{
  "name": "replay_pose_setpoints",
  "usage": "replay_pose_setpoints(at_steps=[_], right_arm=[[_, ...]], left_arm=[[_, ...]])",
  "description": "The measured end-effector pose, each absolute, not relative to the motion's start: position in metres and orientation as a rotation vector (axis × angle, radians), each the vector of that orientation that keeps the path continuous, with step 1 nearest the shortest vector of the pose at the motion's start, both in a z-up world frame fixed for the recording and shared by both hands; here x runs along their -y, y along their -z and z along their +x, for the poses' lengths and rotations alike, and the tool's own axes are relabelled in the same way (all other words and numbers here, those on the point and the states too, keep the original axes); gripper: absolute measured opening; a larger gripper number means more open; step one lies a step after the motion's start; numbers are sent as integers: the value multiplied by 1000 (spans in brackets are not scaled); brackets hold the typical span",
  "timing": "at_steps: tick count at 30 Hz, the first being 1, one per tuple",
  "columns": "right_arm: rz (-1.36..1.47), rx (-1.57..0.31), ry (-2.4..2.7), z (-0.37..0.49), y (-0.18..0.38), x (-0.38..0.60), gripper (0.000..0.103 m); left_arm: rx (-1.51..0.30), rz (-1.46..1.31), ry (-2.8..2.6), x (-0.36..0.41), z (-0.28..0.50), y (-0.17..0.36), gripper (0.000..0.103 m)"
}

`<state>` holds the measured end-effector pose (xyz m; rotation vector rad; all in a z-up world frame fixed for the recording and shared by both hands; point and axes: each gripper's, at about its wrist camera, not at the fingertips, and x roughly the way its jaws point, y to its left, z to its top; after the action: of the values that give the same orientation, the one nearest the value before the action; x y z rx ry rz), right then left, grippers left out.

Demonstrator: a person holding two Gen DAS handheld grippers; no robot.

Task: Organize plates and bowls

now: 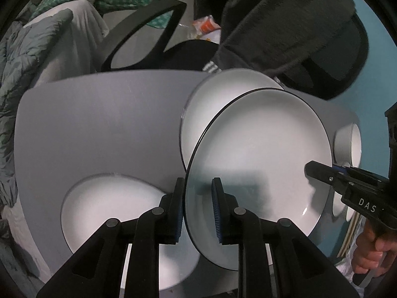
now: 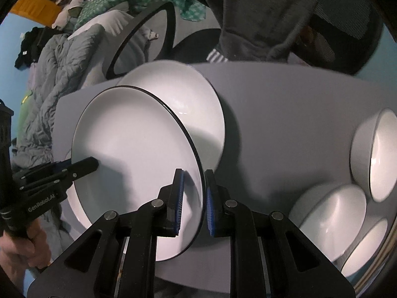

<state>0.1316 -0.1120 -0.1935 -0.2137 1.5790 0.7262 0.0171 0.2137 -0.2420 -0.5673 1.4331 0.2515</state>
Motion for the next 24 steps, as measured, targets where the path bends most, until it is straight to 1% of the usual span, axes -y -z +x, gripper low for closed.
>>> replay_pose_setpoints(at_steps=[9, 24], right_arm=[[-228, -1620, -739, 153, 210, 92, 17], [-234, -1660, -675, 170, 221, 89, 18]], left_arm=[[-1465, -565, -300, -208, 54, 264, 21], [-1504, -555, -306, -199, 68, 279, 21]])
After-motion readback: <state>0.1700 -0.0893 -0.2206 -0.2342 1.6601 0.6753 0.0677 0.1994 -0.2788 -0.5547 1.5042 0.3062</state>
